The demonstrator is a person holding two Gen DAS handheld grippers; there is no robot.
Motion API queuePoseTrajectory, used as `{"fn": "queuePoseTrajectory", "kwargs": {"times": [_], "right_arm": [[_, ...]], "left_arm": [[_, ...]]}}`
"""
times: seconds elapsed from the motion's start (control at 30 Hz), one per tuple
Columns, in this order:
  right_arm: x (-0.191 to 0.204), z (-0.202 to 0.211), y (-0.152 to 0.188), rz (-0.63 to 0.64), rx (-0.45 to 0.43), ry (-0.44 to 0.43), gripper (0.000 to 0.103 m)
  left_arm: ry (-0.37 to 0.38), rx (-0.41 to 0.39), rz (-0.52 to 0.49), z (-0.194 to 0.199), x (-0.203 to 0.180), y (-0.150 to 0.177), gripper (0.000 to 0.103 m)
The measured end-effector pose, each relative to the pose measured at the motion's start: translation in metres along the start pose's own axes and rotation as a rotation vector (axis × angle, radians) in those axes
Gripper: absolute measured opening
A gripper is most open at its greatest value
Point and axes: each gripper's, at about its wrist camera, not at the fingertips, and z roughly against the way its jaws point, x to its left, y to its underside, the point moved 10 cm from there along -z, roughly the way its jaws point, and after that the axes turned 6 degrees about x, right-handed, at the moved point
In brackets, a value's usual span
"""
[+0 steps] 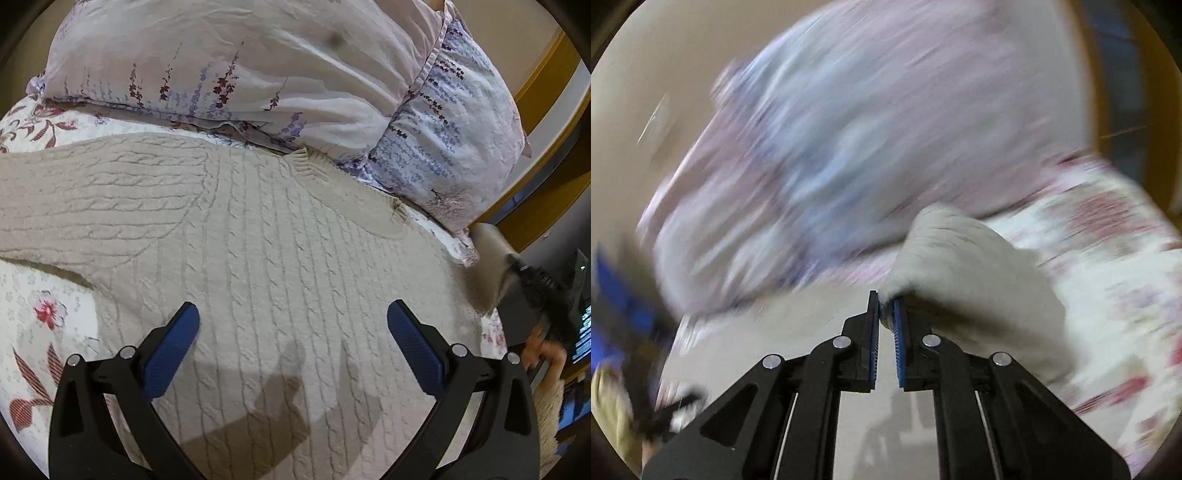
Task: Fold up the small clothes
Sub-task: 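Grasp the sweater sleeve cuff with the right gripper and lift it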
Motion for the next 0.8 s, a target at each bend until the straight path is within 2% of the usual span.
{"fn": "queuePoseTrajectory", "kwargs": {"times": [0.1,0.2,0.27,0.3,0.37,0.43,0.53,0.63,0.7,0.73,0.77,0.8], "right_arm": [[0.038,-0.053,0.052,0.065,0.19,-0.041,0.008],[0.042,-0.077,0.074,0.076,0.264,-0.026,0.008],[0.037,-0.077,0.073,0.013,0.272,-0.052,0.012],[0.036,-0.074,0.072,-0.008,0.271,-0.068,0.015],[0.032,-0.066,0.067,-0.077,0.254,-0.105,0.049],[0.023,-0.056,0.061,-0.13,0.221,-0.115,0.058],[0.002,-0.045,0.055,-0.252,0.178,-0.117,0.058],[-0.023,-0.044,0.048,-0.348,0.147,-0.066,0.057],[-0.038,-0.043,0.042,-0.387,0.11,0.004,0.043],[-0.041,-0.044,0.039,-0.384,0.101,0.035,0.027],[-0.042,-0.043,0.033,-0.359,0.081,0.09,0.016],[-0.039,-0.041,0.027,-0.328,0.059,0.12,0.014]], "left_arm": [[0.026,0.007,-0.003,0.001,-0.005,0.004,0.101],[0.033,0.003,-0.015,0.005,-0.008,0.005,0.101],[0.023,-0.01,-0.023,0.01,-0.008,0.004,0.101],[0.018,-0.016,-0.026,0.011,-0.008,0.004,0.101],[0.017,-0.021,-0.029,0.012,-0.007,0.002,0.101],[0.031,-0.009,-0.022,0.01,-0.008,0.002,0.101],[0.059,0.013,0.0,0.008,-0.007,0.004,0.101],[0.069,0.017,0.016,0.008,-0.005,0.004,0.101],[0.07,0.014,0.02,0.009,-0.003,0.003,0.101],[0.072,0.012,0.023,0.01,-0.001,0.002,0.101],[0.076,0.01,0.026,0.011,-0.001,0.002,0.101],[0.084,0.009,0.03,0.012,0.0,0.001,0.101]]}}
